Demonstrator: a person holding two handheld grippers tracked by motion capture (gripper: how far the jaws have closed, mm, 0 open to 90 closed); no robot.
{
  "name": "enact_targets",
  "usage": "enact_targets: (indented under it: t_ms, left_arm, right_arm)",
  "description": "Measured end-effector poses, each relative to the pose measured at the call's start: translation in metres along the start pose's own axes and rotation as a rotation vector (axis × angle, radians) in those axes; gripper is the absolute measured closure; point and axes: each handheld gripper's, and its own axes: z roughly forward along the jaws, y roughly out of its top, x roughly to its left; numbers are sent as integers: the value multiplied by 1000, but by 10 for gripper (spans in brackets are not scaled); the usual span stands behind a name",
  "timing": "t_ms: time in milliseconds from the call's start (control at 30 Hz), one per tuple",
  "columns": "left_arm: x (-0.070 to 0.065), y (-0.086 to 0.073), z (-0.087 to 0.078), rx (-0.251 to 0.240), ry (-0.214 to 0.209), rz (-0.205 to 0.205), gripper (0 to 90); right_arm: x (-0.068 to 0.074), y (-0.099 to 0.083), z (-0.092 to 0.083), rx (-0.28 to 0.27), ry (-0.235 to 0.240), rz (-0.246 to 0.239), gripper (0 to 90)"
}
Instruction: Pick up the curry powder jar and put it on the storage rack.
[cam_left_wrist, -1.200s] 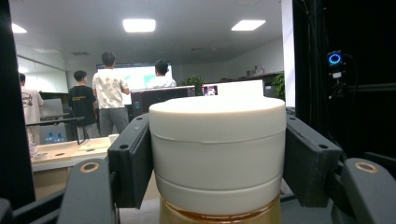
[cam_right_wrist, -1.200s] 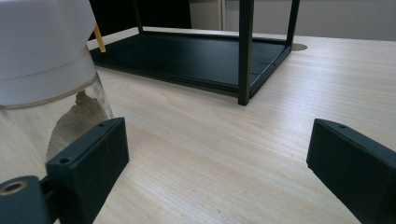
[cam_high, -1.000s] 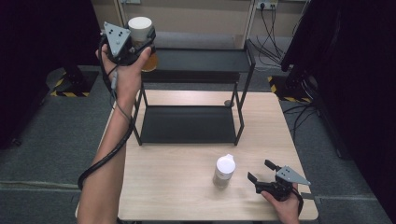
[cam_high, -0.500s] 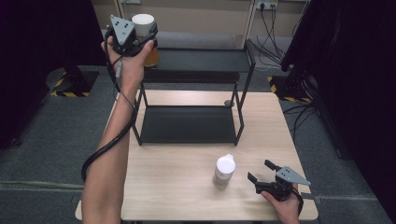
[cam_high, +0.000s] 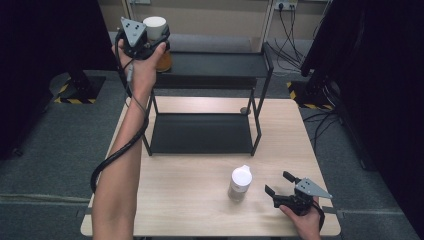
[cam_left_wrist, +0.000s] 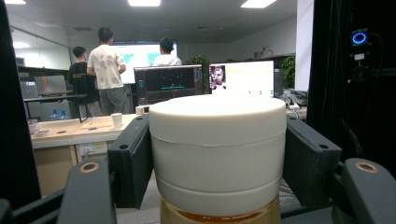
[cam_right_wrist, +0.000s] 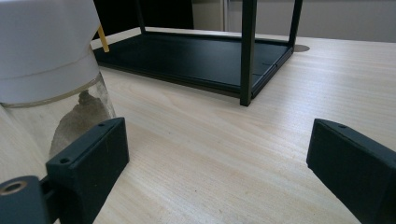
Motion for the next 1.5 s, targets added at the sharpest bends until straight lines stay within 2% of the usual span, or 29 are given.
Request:
enact_targets:
  t_ms: [233, 367, 500, 633, 967, 1033, 1167, 1267, 1500]
  left_arm:
    - [1, 3, -2, 10, -4, 12, 315]
    - [-1, 8, -4, 20, 7, 5, 195]
    - [-5, 12, -10, 32, 22, 8, 152]
    - [-7, 14, -19, 36, 23, -5, 145]
    - [-13, 14, -42, 21, 12, -8, 145]
    - [-13, 13, -46, 20, -3, -21, 145]
    - [-14, 12, -53, 12, 1, -28, 145]
    - [-15, 10, -58, 0, 7, -12, 146]
    - [-19, 5, -72, -25, -1, -11, 145]
  right_arm:
    - [1, 0, 0, 1, 0, -5, 61]
    - [1, 0, 0, -1, 0, -10, 60]
    - [0, 0, 0, 3, 0, -2, 58]
    - [0, -1, 0, -4, -1, -2, 58]
    - [1, 0, 0, 0, -1, -8, 57]
    - [1, 0, 0, -1, -1, -8, 58]
    - [1, 0, 0, -1, -2, -7, 57]
    - [1, -1, 0, -3, -2, -10, 57]
    - [2, -1, 0, -4, -3, -14, 57]
